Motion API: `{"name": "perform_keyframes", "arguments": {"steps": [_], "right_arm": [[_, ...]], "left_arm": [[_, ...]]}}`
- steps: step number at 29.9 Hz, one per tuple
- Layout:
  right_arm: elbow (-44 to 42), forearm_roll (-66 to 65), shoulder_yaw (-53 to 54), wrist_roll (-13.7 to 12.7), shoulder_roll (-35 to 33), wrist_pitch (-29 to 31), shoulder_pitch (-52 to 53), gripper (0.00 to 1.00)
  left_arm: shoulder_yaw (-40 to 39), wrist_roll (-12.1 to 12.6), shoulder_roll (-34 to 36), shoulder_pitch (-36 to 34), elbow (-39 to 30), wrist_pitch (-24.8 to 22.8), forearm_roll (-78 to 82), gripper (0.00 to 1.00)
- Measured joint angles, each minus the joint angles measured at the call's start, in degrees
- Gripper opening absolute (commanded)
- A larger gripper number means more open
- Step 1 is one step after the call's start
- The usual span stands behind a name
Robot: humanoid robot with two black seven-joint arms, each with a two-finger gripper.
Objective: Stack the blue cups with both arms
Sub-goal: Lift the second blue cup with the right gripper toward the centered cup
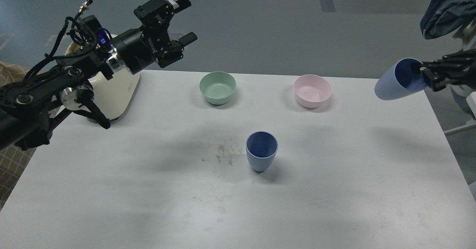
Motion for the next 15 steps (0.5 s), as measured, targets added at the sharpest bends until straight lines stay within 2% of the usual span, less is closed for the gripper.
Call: {"name": "perform_keyframes", "arguments": {"steps": [8, 15], "right_arm": [[0.0, 13.9, -13.1, 0.0, 13.2, 0.7, 11.1, 0.0], [0.8, 18.1, -16.3, 0.0, 20.3, 0.7, 14.3, 0.0]], "left_arm": [[0.1, 0.0, -0.7, 0.1, 0.1, 0.2, 0.2, 0.98], [0.0, 0.0, -0.8, 0.2, 0.2, 0.3, 0.3, 0.98]]}}
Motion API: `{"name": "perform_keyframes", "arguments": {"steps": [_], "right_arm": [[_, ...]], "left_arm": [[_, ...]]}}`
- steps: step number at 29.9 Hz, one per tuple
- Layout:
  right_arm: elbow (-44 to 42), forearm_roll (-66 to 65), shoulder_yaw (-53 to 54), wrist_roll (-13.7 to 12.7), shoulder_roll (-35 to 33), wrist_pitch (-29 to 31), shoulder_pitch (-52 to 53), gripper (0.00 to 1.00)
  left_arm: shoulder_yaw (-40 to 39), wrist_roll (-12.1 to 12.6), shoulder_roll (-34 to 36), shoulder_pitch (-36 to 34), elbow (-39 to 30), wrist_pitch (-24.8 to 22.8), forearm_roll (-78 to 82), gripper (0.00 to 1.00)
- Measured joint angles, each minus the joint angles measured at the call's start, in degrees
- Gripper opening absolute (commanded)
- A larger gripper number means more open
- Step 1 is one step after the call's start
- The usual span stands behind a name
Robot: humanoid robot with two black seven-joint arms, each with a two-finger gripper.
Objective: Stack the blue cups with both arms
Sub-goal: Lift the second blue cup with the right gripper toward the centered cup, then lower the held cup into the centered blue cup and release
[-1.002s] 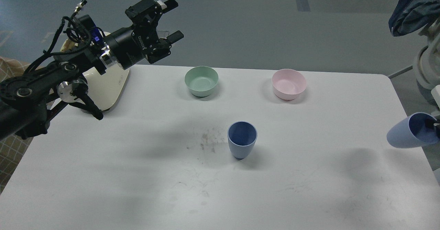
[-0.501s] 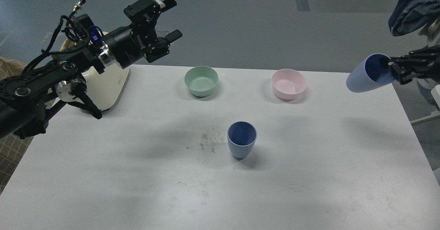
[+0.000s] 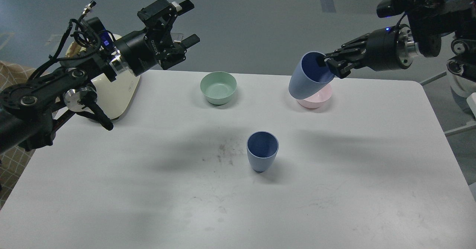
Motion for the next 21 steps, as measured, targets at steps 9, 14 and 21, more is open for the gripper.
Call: {"name": "perform_keyframes", "arguments": {"steps": [9, 14, 21], "right_arm": [[5.4, 3.8, -3.3, 0.0, 4.5, 1.7, 2.4, 0.0], [6.9, 3.8, -4.3, 0.0, 5.8, 1.7, 3.0, 0.0], [7.0, 4.2, -4.8, 0.0, 8.2, 1.6, 3.1, 0.0]], "left_arm": [[0.0, 0.0, 0.0, 0.0, 0.0, 0.0, 0.0, 0.98], [0.0, 0.0, 0.2, 0.1, 0.0, 0.0, -0.1, 0.98], [0.0, 0.0, 0.6, 0.1, 0.1, 0.1, -0.1, 0.98]]}}
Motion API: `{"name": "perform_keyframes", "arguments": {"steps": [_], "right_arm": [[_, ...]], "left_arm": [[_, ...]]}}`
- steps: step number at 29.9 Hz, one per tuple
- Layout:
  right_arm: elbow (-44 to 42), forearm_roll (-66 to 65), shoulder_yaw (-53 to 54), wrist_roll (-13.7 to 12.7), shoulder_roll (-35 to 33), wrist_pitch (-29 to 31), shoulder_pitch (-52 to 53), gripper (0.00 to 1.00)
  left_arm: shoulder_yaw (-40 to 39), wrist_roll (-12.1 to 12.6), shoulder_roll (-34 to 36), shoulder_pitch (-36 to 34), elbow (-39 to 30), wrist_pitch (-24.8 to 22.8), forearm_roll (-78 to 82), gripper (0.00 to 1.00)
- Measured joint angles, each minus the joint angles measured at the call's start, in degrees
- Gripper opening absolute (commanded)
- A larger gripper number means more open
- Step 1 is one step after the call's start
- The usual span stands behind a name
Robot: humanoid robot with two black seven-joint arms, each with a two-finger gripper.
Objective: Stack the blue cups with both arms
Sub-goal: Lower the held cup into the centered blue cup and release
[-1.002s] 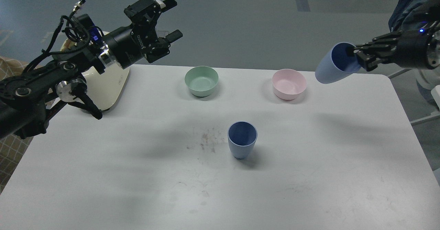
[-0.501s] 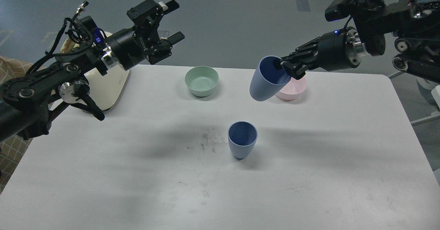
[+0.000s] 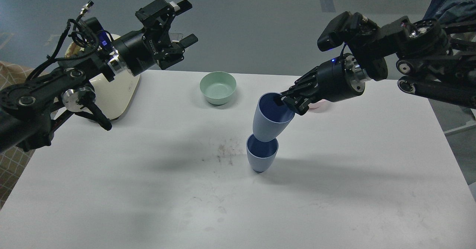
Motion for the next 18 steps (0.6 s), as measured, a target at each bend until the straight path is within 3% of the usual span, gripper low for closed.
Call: {"name": "perform_keyframes", "arguments": {"steps": [12, 18], "right_arm": [[-0.1, 0.1, -1.6, 0.0, 2.1, -0.5, -0.6, 0.0], [-0.1, 0.1, -1.6, 0.0, 2.4, -0.6, -0.8, 0.1]], "left_arm": [[0.0, 0.0, 0.1, 0.2, 0.0, 0.0, 0.0, 0.98], [-0.2, 0.0, 0.1, 0.4, 0.0, 0.0, 0.0, 0.98]]}}
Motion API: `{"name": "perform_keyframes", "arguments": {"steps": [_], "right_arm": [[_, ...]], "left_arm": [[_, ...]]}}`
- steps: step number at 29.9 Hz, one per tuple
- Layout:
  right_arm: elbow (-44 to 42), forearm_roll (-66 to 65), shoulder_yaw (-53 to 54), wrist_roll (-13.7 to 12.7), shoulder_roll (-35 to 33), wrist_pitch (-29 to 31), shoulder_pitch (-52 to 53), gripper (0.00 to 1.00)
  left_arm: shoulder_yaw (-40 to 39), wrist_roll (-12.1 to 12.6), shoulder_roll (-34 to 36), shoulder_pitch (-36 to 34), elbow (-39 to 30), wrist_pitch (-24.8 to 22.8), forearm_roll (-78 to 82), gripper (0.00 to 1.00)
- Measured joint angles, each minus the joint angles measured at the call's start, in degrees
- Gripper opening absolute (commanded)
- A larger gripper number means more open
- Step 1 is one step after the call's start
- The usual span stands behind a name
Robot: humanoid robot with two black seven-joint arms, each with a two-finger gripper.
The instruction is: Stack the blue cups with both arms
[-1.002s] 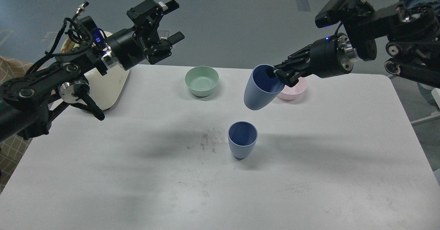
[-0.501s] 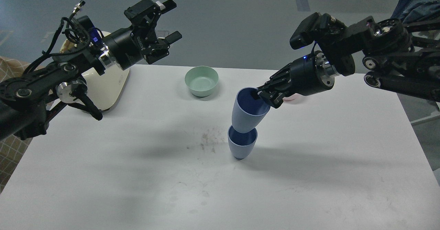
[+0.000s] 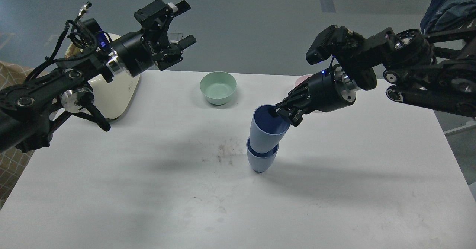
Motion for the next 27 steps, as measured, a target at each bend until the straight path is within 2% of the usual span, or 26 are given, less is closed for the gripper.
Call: {"name": "perform_keyframes", "arguments": {"steps": [4, 8, 11, 16, 19, 20, 21, 23, 24, 26, 27], "right_arm": [[0.0, 0.3, 0.0, 0.0, 0.0, 0.0, 0.0, 0.19], [0.0, 1.1, 0.0, 0.0, 0.0, 0.0, 0.0, 0.21], [0.0, 1.2, 0.0, 0.0, 0.0, 0.0, 0.0, 0.29], [0.1, 1.9, 0.0, 0.0, -0.1, 0.0, 0.3, 0.31], [0.0, 3.1, 0.2, 0.0, -0.6, 0.0, 1.0, 0.38], [-0.1, 4.0, 0.4, 0.0, -1.1, 0.0, 1.8, 0.43], [-0.3, 5.2, 0.9, 0.0, -2.0, 0.0, 2.8, 0.43], [-0.5, 7.2, 1.5, 0.0, -3.6, 0.0, 4.4, 0.63], [-0.6, 8.3, 1.9, 0.0, -4.7, 0.0, 5.1, 0.68], [-0.7, 10.9, 3.3, 0.0, -7.4, 0.0, 6.4, 0.96], [-0.9, 12.3, 4.2, 0.0, -9.1, 0.0, 7.0, 0.98]], "left_arm": [[-0.4, 0.0, 0.0, 0.0, 0.0, 0.0, 0.0, 0.98], [-0.5, 0.0, 0.0, 0.0, 0.0, 0.0, 0.0, 0.98], [-0.5, 0.0, 0.0, 0.0, 0.0, 0.0, 0.0, 0.98], [-0.5, 0.0, 0.0, 0.0, 0.0, 0.0, -0.1, 0.98], [-0.5, 0.0, 0.0, 0.1, 0.0, 0.0, -0.1, 0.98], [-0.6, 0.0, 0.0, 0.1, 0.0, 0.0, -0.1, 0.98], [-0.7, 0.0, 0.1, 0.1, 0.0, 0.1, -0.1, 0.98], [-1.0, 0.0, 0.1, 0.1, 0.1, 0.1, -0.1, 0.98], [-1.3, 0.0, 0.1, 0.1, 0.2, 0.1, -0.2, 0.98], [-1.7, 0.0, 0.1, 0.3, 0.5, 0.1, -0.2, 0.98], [-1.9, 0.0, 0.1, 0.4, 0.6, 0.2, -0.2, 0.98]]}}
